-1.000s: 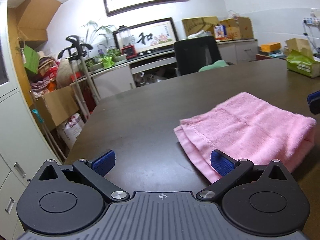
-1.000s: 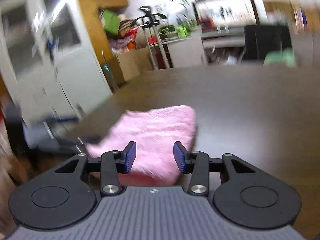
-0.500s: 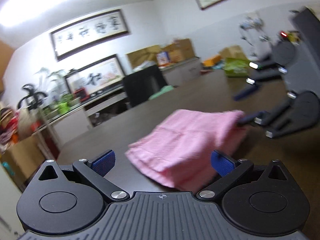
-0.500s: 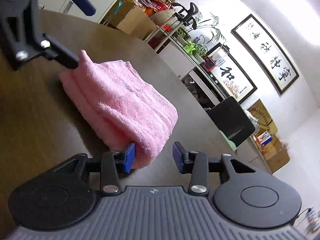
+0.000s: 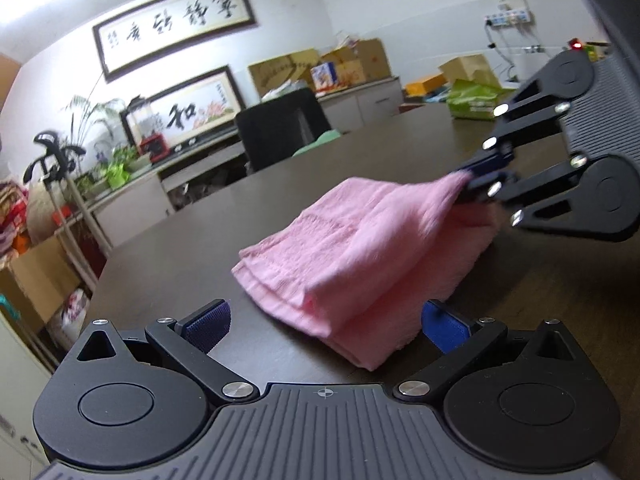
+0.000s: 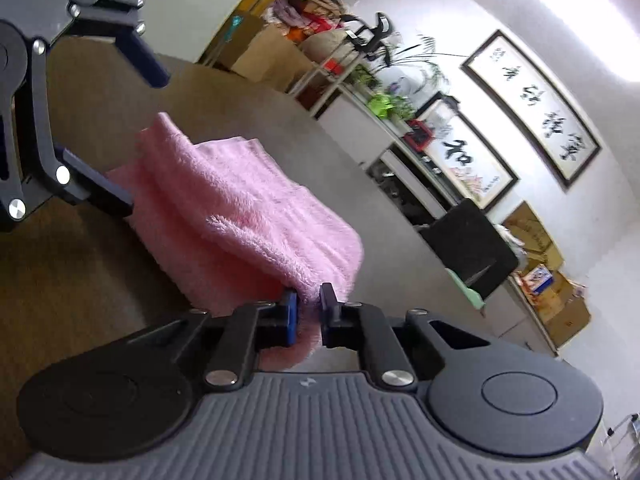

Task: Fold towel

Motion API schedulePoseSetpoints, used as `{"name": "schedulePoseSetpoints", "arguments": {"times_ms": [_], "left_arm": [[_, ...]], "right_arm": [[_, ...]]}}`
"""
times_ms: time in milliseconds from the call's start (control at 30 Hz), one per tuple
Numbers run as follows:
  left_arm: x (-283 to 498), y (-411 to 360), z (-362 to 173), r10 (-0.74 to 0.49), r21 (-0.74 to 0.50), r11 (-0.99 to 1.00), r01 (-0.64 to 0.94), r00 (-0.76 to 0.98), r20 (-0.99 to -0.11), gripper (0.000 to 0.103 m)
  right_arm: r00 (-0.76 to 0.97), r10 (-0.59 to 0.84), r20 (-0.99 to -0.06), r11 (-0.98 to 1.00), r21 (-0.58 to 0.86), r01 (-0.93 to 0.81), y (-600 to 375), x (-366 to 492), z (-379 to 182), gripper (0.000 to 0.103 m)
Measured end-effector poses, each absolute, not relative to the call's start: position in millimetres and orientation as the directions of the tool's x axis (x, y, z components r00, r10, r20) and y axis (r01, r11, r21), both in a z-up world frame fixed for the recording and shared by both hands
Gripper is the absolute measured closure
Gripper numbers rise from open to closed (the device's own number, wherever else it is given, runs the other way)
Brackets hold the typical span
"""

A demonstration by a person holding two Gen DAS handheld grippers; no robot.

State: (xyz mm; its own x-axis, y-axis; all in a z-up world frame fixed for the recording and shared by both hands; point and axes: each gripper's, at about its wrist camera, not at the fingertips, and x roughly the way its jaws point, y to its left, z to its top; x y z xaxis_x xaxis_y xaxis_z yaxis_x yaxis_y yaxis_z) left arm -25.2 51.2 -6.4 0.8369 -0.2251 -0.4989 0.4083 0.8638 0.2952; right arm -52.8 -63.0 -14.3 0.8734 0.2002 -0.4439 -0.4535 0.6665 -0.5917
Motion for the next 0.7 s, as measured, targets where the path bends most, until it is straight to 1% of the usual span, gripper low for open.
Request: {"name": "schedulePoseSetpoints", "arguments": {"times_ms": [67, 167, 300, 367, 500, 600, 633, 700], "left_arm": [[-19, 56, -6, -0.186, 0.278, 0.885, 0.373, 0.832, -0.523, 0.0], [-12, 61, -5, -0.164, 0.252, 0.904, 0.346, 0.823, -0.544, 0.0], [-12, 69, -2, -0.146, 0.248, 0.911, 0.33, 0.819, -0.554, 0.0], [-14, 69, -2, -0.137, 0.258, 0.91, 0.325, 0.823, -0.552, 0.0], [-16, 72, 0, -0.108, 0.28, 0.914, 0.293, 0.842, -0.528, 0.0], [-20, 81, 7, -0.116, 0.257, 0.927, 0.274, 0.86, -0.498, 0.0], [-24, 91, 13, -0.132, 0.222, 0.938, 0.265, 0.868, -0.478, 0.0], [-30, 108, 21, -0.151, 0.162, 0.955, 0.248, 0.879, -0.452, 0.0]], "right_arm": [[0.886, 0.192, -0.421, 0.681, -0.593, -0.429, -69, -57, -12, 0.093], [0.904, 0.178, -0.389, 0.701, -0.594, -0.393, -77, -64, -9, 0.093], [0.891, 0.158, -0.427, 0.643, -0.64, -0.421, -76, -67, -21, 0.093], [0.88, 0.125, -0.459, 0.623, -0.654, -0.429, -75, -65, -28, 0.093], [0.873, 0.149, -0.465, 0.64, -0.627, -0.444, -78, -62, -26, 0.092], [0.852, 0.19, -0.488, 0.655, -0.583, -0.481, -83, -65, -16, 0.087], [0.839, 0.207, -0.503, 0.657, -0.564, -0.5, -85, -66, -13, 0.08], [0.811, 0.247, -0.53, 0.667, -0.514, -0.539, -92, -70, -4, 0.075]]}}
